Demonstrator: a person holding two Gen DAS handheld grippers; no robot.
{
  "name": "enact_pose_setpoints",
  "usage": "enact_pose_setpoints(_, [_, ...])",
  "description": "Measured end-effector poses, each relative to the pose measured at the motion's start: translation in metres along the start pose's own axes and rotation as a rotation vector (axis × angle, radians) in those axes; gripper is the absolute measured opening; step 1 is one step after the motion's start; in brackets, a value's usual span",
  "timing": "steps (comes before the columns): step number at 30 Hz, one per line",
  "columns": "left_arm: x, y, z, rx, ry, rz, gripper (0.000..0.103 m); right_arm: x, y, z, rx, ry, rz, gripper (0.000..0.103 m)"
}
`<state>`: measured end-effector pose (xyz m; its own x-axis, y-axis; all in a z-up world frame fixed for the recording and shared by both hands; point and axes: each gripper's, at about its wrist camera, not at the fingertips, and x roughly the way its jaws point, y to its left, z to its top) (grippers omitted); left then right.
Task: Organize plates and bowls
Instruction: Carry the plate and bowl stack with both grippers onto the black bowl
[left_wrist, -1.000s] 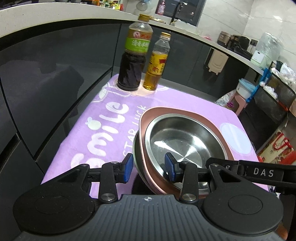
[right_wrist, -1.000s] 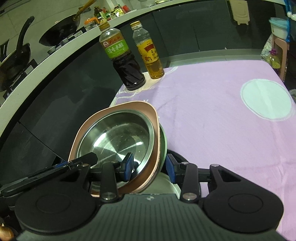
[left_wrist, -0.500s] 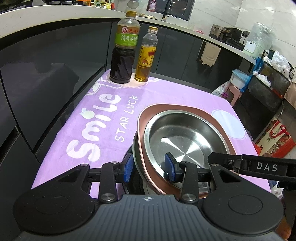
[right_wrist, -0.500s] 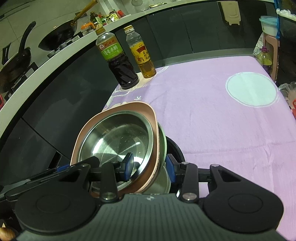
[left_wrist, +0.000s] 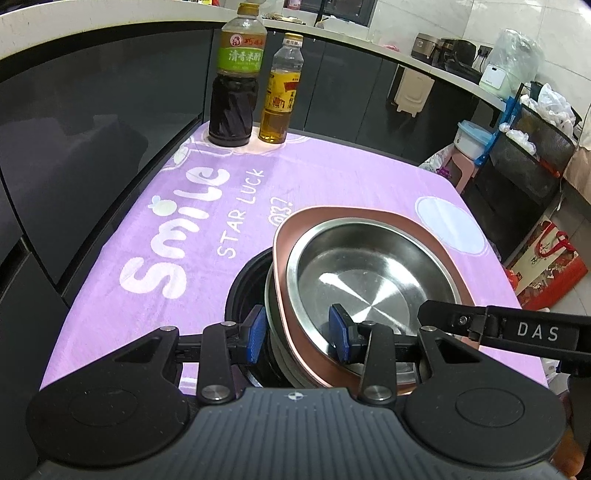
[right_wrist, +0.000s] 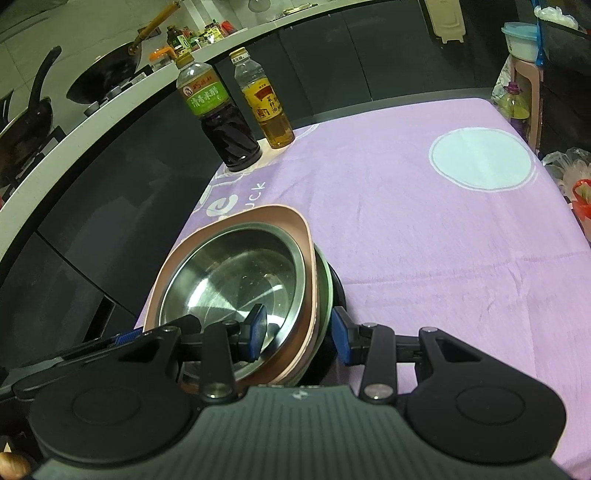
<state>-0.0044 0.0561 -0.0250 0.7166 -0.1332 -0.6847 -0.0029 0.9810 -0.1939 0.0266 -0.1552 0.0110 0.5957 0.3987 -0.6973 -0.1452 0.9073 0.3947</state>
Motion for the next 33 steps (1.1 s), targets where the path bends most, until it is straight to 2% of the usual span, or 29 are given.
enact_pose_setpoints(16, [0.008,0.013,-0.004,-0.018,0.020,0.027,0.034,0.019,0.002,-0.005,-0.011,0.047,-0.002,0.040])
enact_pose_setpoints(24, [0.009,0.011,-0.007,0.007,0.012,0.032,0.034,0.020,0.003,-0.008,-0.018,0.037,-0.005,0.040])
enact_pose_setpoints(33, [0.009,0.015,-0.006,-0.002,0.023,0.014,0.035,0.018,-0.001,-0.009,0.012,0.046,0.020,0.043])
